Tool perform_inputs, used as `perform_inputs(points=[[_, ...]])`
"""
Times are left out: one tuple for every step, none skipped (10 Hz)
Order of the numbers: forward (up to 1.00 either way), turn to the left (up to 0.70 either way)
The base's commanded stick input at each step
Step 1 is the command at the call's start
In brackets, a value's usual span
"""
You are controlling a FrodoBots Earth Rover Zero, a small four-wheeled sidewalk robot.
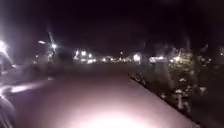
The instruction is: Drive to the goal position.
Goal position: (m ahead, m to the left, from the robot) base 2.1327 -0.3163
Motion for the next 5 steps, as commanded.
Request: perform_inputs(points=[[1.0, 0.04], [1.0, 0.27], [1.0, 0.27], [1.0, 0.27], [1.0, 0.27]])
